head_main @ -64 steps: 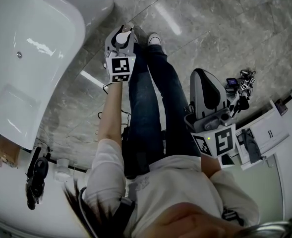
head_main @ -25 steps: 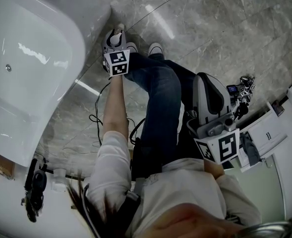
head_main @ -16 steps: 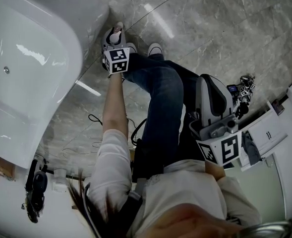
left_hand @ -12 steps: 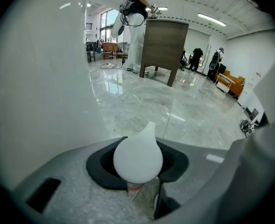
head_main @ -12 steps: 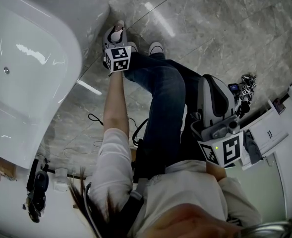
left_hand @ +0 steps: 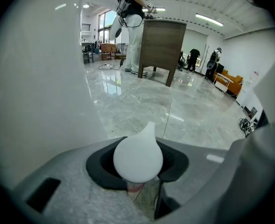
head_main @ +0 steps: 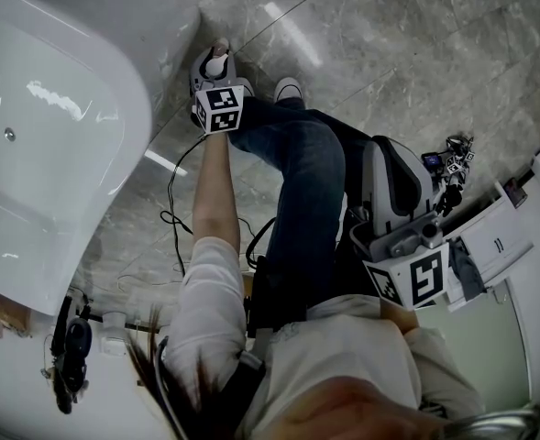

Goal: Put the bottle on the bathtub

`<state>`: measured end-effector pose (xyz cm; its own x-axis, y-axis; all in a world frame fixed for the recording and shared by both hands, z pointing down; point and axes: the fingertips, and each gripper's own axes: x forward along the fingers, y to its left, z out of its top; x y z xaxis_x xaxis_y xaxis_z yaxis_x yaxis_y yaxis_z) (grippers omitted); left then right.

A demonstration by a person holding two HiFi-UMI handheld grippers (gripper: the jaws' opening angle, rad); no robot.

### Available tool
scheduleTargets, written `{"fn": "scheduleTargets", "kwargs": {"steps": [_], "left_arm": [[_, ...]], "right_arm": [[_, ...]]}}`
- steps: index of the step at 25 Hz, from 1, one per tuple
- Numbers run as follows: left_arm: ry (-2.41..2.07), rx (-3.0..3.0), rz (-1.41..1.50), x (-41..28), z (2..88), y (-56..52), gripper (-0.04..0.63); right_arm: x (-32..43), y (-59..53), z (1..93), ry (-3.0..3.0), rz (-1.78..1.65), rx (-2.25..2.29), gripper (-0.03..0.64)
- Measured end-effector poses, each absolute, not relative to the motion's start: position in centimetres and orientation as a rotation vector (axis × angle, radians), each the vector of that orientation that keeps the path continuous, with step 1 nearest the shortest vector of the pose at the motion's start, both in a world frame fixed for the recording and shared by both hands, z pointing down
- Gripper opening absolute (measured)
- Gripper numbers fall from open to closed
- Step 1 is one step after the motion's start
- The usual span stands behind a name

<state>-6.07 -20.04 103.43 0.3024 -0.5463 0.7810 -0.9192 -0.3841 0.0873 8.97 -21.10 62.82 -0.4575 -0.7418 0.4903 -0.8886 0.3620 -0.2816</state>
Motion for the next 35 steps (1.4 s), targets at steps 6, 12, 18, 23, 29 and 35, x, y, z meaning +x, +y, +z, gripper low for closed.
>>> {"fn": "scheduleTargets", "kwargs": {"steps": [6, 12, 18, 23, 29, 35], "left_arm": [[-1.268, 2.019, 0.887, -5.5, 104.0, -19.4, 0.211], [-1.230, 2.032, 0.885, -4.6, 104.5, -18.5, 0.268], [-1.265, 2.005, 0.878, -4.8, 104.2, -18.6, 0.268], [-1.308, 1.981, 0.888, -5.6, 103.0, -18.6, 0.267], [-1.378, 1.930, 0.871, -6.8, 101.8, -19.0, 0.265], [-1.437, 1.906, 0.833, -7.4, 96.9, -18.5, 0.171]], "right_arm": [[8.5, -21.2, 63.3, -2.348, 0.766, 1.428, 0.012], [8.1, -21.3, 63.9, -2.344, 0.786, 1.410, 0.012], [8.5, -21.2, 63.7, -2.345, 0.785, 1.413, 0.012], [8.9, -21.3, 62.9, -2.343, 0.789, 1.416, 0.012], [9.3, -21.6, 63.0, -2.327, 0.835, 1.419, 0.012], [9.5, -20.5, 60.1, -2.321, 0.872, 1.416, 0.012]]}}
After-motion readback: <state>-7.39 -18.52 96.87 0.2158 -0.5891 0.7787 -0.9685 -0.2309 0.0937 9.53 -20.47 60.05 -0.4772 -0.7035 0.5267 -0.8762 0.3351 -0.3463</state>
